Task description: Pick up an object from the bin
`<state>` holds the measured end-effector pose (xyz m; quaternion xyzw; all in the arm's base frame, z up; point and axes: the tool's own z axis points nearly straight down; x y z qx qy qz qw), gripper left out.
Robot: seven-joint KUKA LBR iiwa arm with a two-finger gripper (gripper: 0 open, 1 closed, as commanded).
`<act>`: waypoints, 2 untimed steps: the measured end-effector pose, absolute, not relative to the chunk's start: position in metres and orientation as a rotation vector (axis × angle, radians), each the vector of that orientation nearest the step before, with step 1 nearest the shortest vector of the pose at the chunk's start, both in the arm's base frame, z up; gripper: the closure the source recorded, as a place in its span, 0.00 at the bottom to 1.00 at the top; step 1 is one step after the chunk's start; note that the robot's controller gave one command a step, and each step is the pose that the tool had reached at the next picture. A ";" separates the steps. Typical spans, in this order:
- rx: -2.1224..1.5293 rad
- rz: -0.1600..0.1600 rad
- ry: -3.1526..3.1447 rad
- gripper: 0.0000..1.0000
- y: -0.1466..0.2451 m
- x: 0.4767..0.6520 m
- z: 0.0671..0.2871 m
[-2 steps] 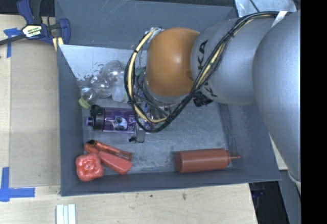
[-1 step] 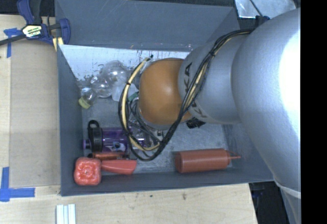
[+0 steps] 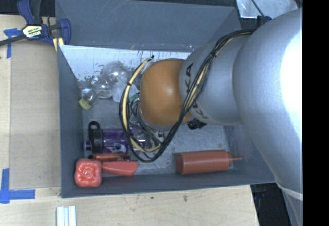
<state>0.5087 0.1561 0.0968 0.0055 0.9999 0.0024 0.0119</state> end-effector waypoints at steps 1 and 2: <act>0.002 -0.003 3.144 1.00 0.165 0.497 0.140; -0.006 0.000 3.143 1.00 0.167 0.498 0.155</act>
Offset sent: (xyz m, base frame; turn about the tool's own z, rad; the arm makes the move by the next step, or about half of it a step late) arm 0.0156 0.0007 0.0525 -0.0601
